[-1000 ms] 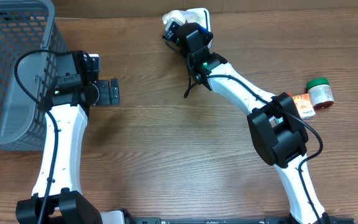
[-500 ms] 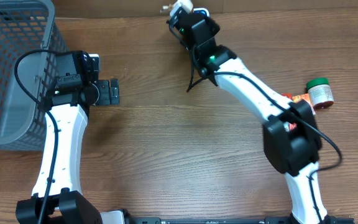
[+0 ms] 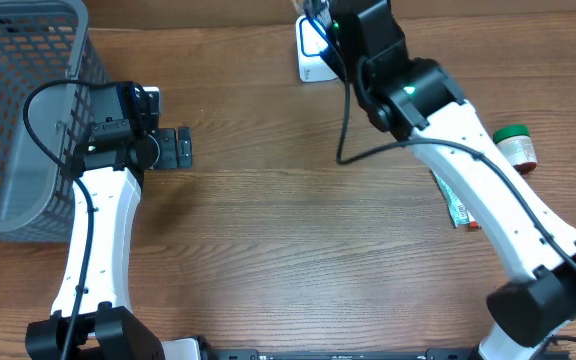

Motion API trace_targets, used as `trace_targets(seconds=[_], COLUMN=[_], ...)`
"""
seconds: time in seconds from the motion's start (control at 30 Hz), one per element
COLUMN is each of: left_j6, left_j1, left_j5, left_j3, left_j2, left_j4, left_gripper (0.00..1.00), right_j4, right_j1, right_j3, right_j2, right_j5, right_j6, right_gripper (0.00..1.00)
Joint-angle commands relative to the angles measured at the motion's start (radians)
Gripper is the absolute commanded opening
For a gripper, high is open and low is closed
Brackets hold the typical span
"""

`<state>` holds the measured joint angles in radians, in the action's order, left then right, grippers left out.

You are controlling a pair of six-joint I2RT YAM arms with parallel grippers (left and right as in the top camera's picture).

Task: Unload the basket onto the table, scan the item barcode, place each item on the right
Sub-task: 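Carry the PanTree bag back down to the table center with the right gripper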

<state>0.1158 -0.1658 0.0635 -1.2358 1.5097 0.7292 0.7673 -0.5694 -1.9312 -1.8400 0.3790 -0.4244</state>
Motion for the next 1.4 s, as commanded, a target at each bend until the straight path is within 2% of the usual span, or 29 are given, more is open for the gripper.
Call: trace_targets(seconds=[0.0, 0.1, 0.27, 0.43, 0.63, 1.07, 1.2, 1.27, 1.33, 1.37], left_j6=[0.022, 0.022, 0.022, 0.022, 0.022, 0.022, 0.022, 0.022, 0.022, 0.022], left_j1=[-0.004, -0.004, -0.004, -0.004, -0.004, -0.004, -0.004, -0.004, -0.004, -0.004], left_j5=[-0.009, -0.009, -0.009, -0.009, -0.009, -0.009, -0.009, -0.009, -0.009, -0.009], left_j3=[0.008, 0.008, 0.008, 0.008, 0.008, 0.008, 0.008, 0.008, 0.008, 0.008], left_j2=[0.009, 0.009, 0.009, 0.009, 0.009, 0.009, 0.009, 0.009, 0.009, 0.009], left_j4=[0.000, 0.000, 0.000, 0.000, 0.000, 0.000, 0.000, 0.000, 0.000, 0.000], left_gripper=[1.00, 1.00, 1.00, 1.00, 1.00, 1.00, 1.00, 1.00, 1.00, 1.00], right_j4=[0.142, 0.357, 0.621, 0.724, 0.685, 0.343, 0.278, 0.262, 0.243, 0.235], right_j1=[0.004, 0.004, 0.004, 0.004, 0.004, 0.004, 0.004, 0.004, 0.004, 0.004], right_j3=[-0.006, -0.005, -0.004, 0.046, 0.192, 0.514, 0.551, 0.552, 0.552, 0.552], right_j2=[0.018, 0.010, -0.004, -0.006, -0.006, -0.006, -0.006, -0.006, -0.006, -0.006], right_j5=[-0.147, -0.244, -0.392, -0.457, -0.485, -0.353, -0.326, -0.327, -0.327, -0.327], right_j6=[0.040, 0.040, 0.039, 0.035, 0.031, 0.002, 0.002, 0.002, 0.002, 0.002], right_gripper=[0.04, 0.04, 0.04, 0.04, 0.04, 0.05, 0.12, 0.22, 0.25, 0.29])
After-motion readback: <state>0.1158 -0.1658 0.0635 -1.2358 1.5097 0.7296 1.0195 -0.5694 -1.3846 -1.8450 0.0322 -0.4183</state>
